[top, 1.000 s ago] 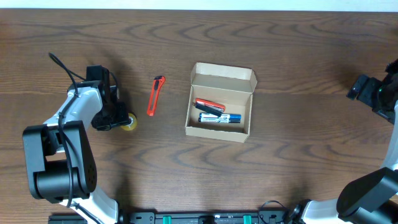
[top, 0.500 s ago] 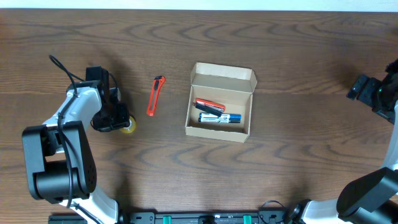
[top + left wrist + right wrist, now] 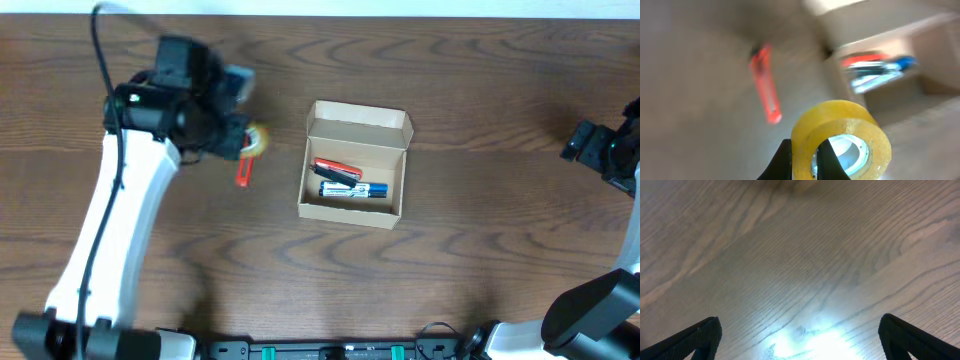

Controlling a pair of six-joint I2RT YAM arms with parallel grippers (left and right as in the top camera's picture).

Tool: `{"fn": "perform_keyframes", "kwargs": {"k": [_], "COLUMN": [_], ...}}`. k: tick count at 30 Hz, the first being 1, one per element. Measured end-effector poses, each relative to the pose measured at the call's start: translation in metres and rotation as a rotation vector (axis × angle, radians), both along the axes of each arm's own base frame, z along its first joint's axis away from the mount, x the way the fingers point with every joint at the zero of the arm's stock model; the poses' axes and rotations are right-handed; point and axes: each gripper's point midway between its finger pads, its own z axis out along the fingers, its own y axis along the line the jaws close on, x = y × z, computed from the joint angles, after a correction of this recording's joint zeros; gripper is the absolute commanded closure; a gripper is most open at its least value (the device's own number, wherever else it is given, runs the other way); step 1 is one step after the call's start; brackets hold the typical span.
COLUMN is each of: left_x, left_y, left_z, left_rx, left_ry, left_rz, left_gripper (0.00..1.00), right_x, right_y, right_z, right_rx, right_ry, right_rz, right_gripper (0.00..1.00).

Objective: Pack container
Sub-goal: 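Lift the tape roll with the left gripper and carry it over the box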

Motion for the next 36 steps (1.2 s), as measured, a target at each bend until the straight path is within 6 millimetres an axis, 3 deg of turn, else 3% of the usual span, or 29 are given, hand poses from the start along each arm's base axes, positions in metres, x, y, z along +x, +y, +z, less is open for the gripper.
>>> {"fn": "perform_keyframes", "kwargs": {"k": [3, 5, 11, 19, 31, 36], "left_x": [-0.011, -0.018, -0.028, -0.016, -0.009, -0.011], "left_y": [-0.046, -0.069, -0.112, -0.148, -0.148, -0.145], "left_z": [0.035, 0.044, 0.035, -0.023, -0.100, -0.143], "left_rx": [0.003, 0.012, 0.048, 0.133, 0.229, 0.274], "left_ry": [-0.128, -0.185, -0.236, -0.162, 0.024, 0.135], "left_rz": [-0.227, -0.339, -0.540, -0.646, -0.689, -0.706], "left_gripper": [0.94, 0.94, 0.94, 0.94, 0.94, 0.94], "right_x": [-0.006, -0.010, -0.012, -0.011, -0.011, -0.011], "right_y": [-0.011, -0.017, -0.020, -0.020, -0.019, -0.019], "right_z": [0.000, 0.000, 0.000, 0.000, 0.000, 0.000], "right_rx": [-0.002, 0.001, 0.015, 0.019, 0.022, 0.024], "right_ry": [-0.005, -0.007, -0.017, -0.021, -0.024, -0.025], "right_rz": [-0.038, -0.060, -0.073, -0.071, -0.069, -0.068], "right_gripper": [0.01, 0.01, 0.01, 0.01, 0.01, 0.01]}}
